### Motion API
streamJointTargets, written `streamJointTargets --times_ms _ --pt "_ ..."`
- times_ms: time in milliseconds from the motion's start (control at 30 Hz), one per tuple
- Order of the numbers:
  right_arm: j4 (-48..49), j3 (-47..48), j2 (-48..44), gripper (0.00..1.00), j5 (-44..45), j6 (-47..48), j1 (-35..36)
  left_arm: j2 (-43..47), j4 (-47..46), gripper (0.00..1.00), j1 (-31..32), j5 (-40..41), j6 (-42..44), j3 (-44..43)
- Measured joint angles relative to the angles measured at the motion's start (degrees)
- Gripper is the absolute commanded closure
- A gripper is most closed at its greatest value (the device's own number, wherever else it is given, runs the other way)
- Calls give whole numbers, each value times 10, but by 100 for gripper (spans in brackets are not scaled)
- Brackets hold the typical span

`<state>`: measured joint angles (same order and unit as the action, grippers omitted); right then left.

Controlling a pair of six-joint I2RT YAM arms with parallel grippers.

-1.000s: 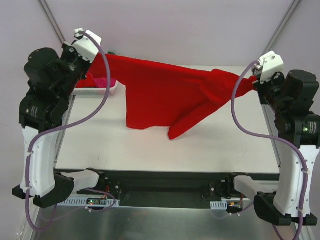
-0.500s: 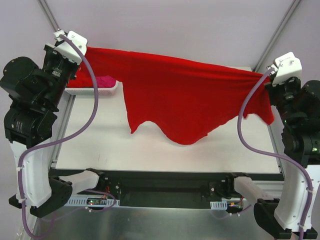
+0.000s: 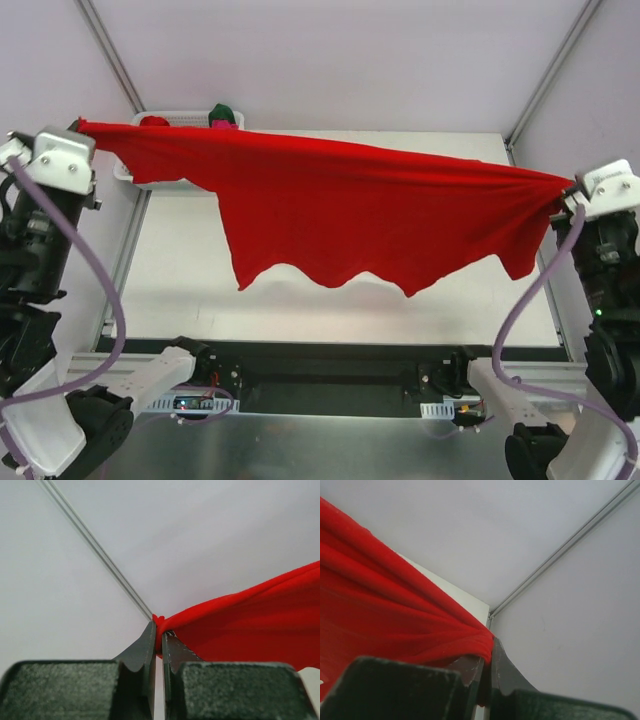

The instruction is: Fold and stack the t-shirts

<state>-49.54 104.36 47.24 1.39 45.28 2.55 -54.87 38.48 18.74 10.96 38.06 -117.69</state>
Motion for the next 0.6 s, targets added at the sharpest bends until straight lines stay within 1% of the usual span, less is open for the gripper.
streamJointTargets --times_ms 200,333,400,500,567,600 --pt "-9 42 -36 99 -19 0 0 49 0 100 0 0 -2 -3" --pt "-21 50 -57 99 -27 1 0 95 0 100 0 -2 -2 18" --pt "-30 68 -54 99 -32 3 0 115 4 100 0 -4 0 26" --pt "-42 110 -29 99 -37 7 0 123 -1 100 0 -4 6 25" --pt "-33 102 -19 99 -37 11 0 118 -10 100 0 -4 11 34" --pt "-24 82 -14 99 -36 15 0 113 -15 100 0 -4 14 44"
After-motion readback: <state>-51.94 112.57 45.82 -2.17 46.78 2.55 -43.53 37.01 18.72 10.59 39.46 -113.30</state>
